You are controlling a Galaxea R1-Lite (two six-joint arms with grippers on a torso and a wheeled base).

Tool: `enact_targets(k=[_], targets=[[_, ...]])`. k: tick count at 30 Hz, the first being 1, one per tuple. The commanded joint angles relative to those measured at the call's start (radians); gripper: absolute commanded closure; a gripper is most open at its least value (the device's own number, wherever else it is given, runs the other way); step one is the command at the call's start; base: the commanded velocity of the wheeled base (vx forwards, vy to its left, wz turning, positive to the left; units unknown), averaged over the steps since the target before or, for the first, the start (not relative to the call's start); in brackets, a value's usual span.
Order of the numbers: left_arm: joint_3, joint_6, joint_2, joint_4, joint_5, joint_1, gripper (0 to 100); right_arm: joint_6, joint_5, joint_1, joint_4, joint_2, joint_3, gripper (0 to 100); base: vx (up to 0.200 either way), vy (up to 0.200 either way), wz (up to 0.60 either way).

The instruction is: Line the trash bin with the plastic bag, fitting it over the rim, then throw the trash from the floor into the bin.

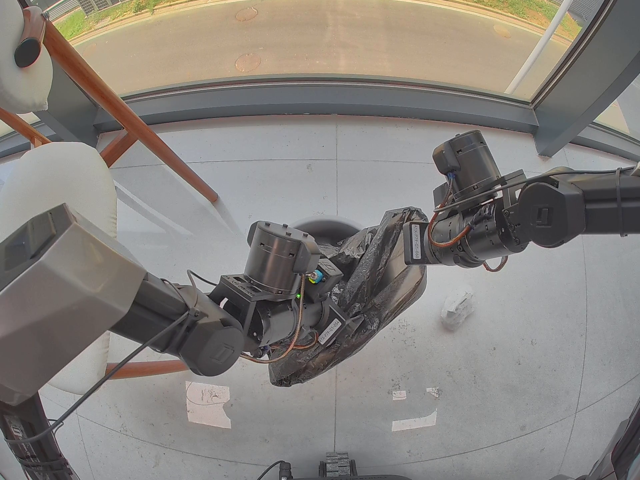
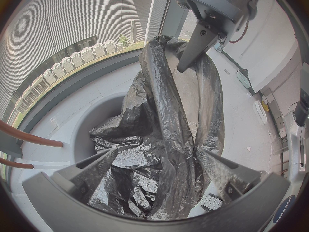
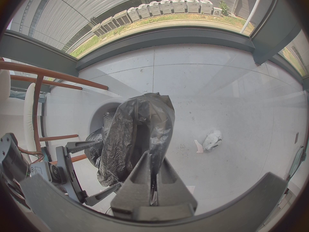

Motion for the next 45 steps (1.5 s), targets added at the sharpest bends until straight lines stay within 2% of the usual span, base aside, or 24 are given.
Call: enact_targets(k=[1,8,18,21,24,34,45], targets=[[-0.001,0.0,0.011,-0.001,0.004,0.0,100,-0.002,0.0,-0.001,0.0,0.0,-0.002,100,0.0,0.0,0.0],[0.004,-0.028,0.01,0.001,0.004,0.001,100,0.004,0.001,-0.002,-0.045,-0.001,0.016,100,0.0,0.0,0.0],[-0.001,-0.078,-0.045,0.009,0.016,-0.002,100,-0.045,0.015,-0.024,-0.092,-0.014,0.052,100,0.0,0.0,0.0],[-0.002,-0.109,-0.076,0.009,0.019,0.0,100,-0.048,0.052,-0.025,-0.094,-0.028,0.078,100,0.0,0.0,0.0],[-0.001,-0.115,-0.098,0.009,0.024,0.006,100,-0.059,0.057,-0.025,-0.104,-0.037,0.121,100,0.0,0.0,0.0],[0.002,-0.117,-0.15,0.009,0.033,0.084,100,-0.106,0.058,-0.042,-0.273,-0.028,0.26,100,0.0,0.0,0.0],[0.001,-0.114,-0.167,0.009,0.036,0.138,100,-0.117,0.061,-0.077,-0.318,-0.017,0.306,100,0.0,0.0,0.0]])
